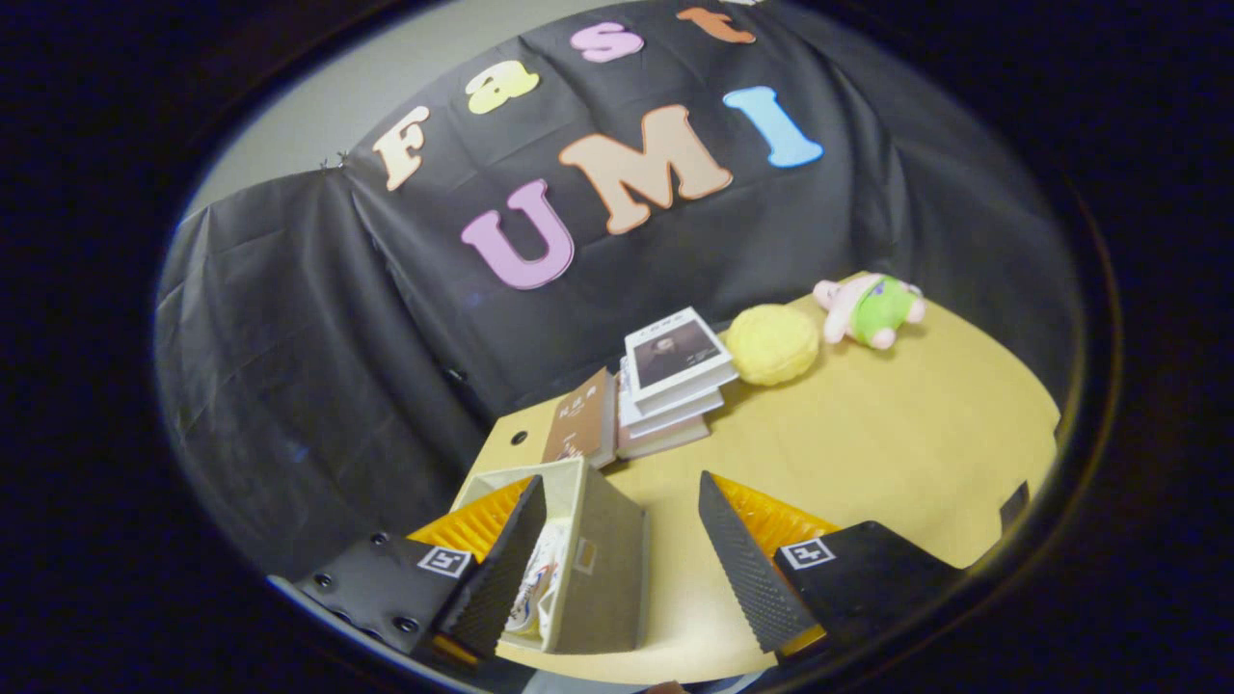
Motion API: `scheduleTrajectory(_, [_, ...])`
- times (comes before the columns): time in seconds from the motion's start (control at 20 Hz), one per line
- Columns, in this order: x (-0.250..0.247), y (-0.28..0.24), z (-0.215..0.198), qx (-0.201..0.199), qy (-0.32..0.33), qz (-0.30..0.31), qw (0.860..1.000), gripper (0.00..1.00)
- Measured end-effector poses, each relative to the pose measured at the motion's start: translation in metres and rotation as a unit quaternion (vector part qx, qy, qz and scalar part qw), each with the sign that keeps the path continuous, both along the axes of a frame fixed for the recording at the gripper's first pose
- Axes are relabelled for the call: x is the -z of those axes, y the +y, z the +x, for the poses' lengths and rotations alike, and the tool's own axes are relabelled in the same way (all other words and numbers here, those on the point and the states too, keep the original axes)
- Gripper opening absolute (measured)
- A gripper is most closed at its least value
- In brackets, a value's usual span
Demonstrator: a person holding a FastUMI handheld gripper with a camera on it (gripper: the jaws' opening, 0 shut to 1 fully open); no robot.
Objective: Open the storage box then place both shoes into the box .Put the left shoe in first, then the right shoe, with the right side of both shoes facing outward in a uniform manner.
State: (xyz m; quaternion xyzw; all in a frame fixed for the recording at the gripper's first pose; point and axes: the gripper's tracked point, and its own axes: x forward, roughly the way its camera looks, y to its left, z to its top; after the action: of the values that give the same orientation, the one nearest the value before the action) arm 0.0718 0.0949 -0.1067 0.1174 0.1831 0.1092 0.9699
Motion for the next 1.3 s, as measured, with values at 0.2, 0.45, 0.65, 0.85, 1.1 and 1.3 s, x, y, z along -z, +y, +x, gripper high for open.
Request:
scheduleTrajectory(0.2, [-0.037, -0.047, -0.002, 0.034, -0.086, -0.086, 0.992, 1.0])
scheduleTrajectory(0.45, [-0.083, -0.079, -0.013, 0.048, -0.157, -0.092, 0.982, 1.0])
scheduleTrajectory(0.65, [-0.102, -0.119, -0.017, 0.065, -0.176, -0.08, 0.979, 1.0])
scheduleTrajectory(0.85, [-0.113, -0.156, -0.016, 0.085, -0.19, -0.087, 0.974, 1.0])
scheduleTrajectory(1.1, [-0.116, -0.186, -0.014, 0.086, -0.195, -0.09, 0.973, 1.0])
scheduleTrajectory(1.3, [-0.112, -0.196, -0.011, 0.077, -0.189, -0.094, 0.975, 1.0])
